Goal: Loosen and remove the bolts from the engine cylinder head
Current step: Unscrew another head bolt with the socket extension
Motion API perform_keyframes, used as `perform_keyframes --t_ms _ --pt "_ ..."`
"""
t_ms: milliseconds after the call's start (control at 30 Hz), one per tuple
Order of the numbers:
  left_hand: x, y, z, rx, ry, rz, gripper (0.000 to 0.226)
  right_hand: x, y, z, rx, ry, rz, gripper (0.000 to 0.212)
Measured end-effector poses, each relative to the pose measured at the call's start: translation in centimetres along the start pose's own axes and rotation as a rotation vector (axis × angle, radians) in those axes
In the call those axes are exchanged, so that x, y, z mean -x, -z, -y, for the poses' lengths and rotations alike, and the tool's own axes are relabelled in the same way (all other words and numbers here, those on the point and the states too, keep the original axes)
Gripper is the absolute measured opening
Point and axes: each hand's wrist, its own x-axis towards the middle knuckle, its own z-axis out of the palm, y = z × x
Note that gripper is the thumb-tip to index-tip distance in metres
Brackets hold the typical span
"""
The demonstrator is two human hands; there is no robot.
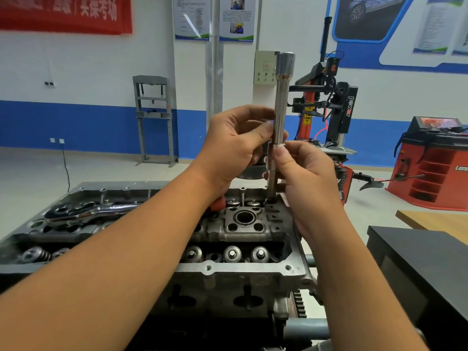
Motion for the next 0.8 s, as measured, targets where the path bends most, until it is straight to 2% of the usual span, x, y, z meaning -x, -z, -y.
perform_keyframes --t_ms 100,200,300,367,433,500,600,700,800 --pt "0.03 -0.11 -0.09 -0.012 -0.008 0.012 0.021 0.07 -0.04 0.37 -0.069 -0.042 0.027 0.022" --pt "0.04 -0.11 -0.05 -0.054 -0.002 0.016 0.025 0.15 0.07 0.39 -0.068 -0.023 -0.01 0.005" --pt "0.06 -0.06 0.02 -0.077 -0.003 0.035 0.022 0.18 0.03 0.11 0.005 0.02 -0.039 0.012" --pt "0.07 -0.09 0.04 -0.052 -0.004 0.063 0.025 0.11 0.04 0.02 0.023 0.039 -0.006 0.006" --pt "0.07 -0.08 0.01 -0.02 0.003 0.079 0.03 -0.01 0.03 0.0 -0.013 0.025 0.045 0.015" --pt "0.03 -0.06 0.07 -0.025 -0.002 0.074 0.026 -0.04 -0.02 0.1 -0.049 0.004 0.071 0.018" --pt "-0.08 0.05 0.09 -0.054 -0.012 0.027 0.014 0.04 -0.1 -0.08 -0.01 0.032 -0.002 0.005" --pt "-0.1 0.03 0.04 -0.086 -0.033 -0.011 0.015 -0.03 -0.14 -0.39 0.061 0.047 -0.072 0.017" --pt "0.08 0.04 -0.12 -0.013 -0.034 0.028 0.01 -0.03 -0.03 -0.32 0.046 0.026 0.0 0.007"
